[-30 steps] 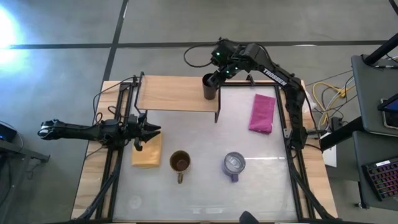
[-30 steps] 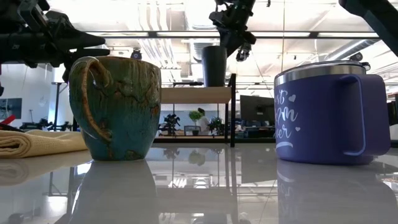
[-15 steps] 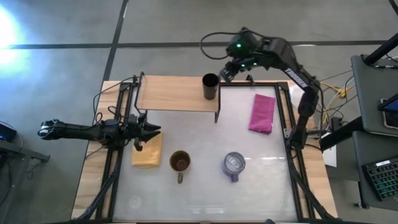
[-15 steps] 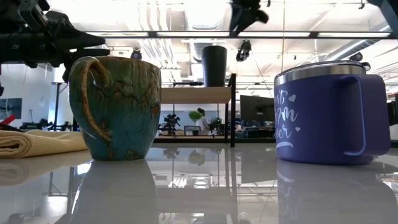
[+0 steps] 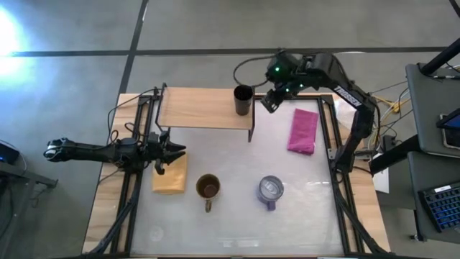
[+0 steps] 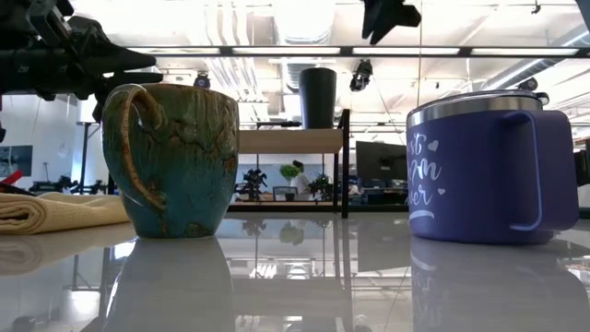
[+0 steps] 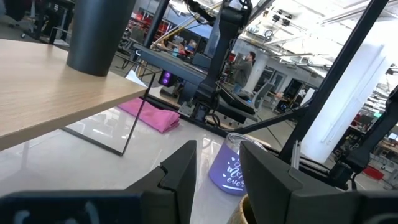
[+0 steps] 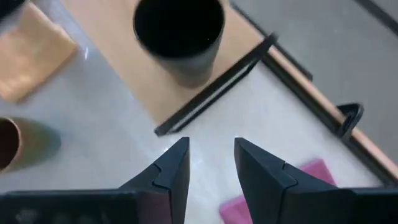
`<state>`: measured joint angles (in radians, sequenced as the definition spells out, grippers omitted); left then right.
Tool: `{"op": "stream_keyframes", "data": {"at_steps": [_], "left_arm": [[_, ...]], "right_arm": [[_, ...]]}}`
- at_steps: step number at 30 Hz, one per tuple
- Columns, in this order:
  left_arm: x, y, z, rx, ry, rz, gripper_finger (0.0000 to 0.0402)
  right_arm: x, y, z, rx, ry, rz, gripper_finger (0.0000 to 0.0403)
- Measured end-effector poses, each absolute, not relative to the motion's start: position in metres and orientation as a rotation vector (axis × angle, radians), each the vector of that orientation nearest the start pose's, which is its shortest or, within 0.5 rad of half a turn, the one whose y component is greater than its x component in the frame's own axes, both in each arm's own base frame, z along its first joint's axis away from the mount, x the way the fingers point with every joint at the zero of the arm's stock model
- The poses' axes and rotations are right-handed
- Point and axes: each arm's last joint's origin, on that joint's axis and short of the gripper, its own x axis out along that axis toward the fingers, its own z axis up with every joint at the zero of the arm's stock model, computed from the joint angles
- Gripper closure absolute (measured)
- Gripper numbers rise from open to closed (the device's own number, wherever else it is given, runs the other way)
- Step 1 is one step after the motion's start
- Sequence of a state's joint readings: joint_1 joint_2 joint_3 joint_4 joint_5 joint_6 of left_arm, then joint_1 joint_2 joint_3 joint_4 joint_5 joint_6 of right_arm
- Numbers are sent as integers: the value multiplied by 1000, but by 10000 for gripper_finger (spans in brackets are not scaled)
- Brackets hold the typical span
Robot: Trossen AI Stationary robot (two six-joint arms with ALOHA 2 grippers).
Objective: Stack small to large cups/mugs on shelf
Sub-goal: Put the green mug on the shelf
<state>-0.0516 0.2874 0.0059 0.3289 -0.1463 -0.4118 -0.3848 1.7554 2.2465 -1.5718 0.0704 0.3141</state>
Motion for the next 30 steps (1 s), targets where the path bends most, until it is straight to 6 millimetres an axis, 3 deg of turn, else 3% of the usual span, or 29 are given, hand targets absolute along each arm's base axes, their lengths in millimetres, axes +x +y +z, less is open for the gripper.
{"op": "stream_keyframes", "data": {"at_steps": [9, 21, 30], "left_arm": [[115, -2, 173, -416, -66, 84, 292], [115, -2, 174, -418, -77, 82, 292], [115, -2, 179, -559, -131, 43, 292]], "right_arm": [[287, -89, 412, 507, 1168, -454, 294], [296, -53, 381, 577, 1326, -288, 301], [300, -32, 375, 597, 1363, -293, 308]]}}
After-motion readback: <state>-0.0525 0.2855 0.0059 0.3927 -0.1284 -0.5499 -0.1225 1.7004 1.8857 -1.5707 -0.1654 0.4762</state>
